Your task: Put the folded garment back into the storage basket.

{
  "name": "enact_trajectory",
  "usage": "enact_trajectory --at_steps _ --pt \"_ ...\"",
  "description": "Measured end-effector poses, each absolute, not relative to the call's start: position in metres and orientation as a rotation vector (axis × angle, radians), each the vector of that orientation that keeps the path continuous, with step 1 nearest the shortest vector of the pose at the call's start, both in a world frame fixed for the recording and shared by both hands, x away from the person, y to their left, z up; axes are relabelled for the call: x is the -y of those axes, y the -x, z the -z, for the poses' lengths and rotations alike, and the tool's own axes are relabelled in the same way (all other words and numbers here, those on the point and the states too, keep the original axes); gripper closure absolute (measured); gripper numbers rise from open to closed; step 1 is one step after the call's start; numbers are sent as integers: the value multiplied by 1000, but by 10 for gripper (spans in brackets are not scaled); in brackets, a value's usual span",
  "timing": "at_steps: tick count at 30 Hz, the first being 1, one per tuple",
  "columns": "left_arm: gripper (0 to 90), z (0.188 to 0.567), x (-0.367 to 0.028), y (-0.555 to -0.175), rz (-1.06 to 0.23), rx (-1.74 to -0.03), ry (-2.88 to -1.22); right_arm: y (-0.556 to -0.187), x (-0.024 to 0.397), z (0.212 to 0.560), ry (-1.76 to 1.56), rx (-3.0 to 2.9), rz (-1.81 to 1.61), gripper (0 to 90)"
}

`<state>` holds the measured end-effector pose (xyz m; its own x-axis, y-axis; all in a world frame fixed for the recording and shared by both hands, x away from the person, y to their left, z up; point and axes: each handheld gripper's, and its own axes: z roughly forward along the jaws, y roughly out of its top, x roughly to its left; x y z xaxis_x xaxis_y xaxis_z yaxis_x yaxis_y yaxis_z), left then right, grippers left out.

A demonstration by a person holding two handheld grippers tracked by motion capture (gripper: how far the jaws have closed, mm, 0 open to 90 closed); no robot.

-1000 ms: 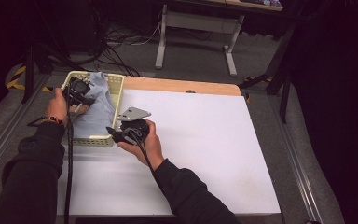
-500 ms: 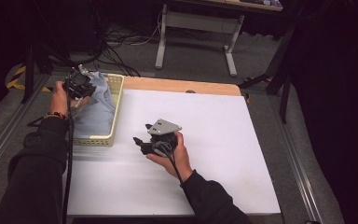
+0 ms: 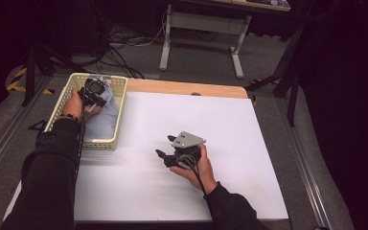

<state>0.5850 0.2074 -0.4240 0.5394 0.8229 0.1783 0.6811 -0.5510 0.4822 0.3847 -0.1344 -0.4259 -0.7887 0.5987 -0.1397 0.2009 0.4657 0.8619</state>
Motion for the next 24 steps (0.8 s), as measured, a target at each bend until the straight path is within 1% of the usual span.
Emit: enact_trajectory --at_steps 4,8,20,22,24 --pt "758 421 -208 -584 -566 -1239 -2431 -381 143 420 -673 -2269 -1271 357" --pt "758 413 -209 -577 -626 -1248 -2357 -377 152 415 -664 -2243 -1267 350" --pt "770 386 -213 -548 -700 -1169 -2236 -364 178 396 -653 -2170 -1273 329" --pt "763 383 -212 -542 -724 -1147 -2242 -361 181 394 -639 -2166 -1265 324" --pt "752 383 -212 -537 -719 -1143 -2227 -356 185 391 -624 -2163 -1271 317"
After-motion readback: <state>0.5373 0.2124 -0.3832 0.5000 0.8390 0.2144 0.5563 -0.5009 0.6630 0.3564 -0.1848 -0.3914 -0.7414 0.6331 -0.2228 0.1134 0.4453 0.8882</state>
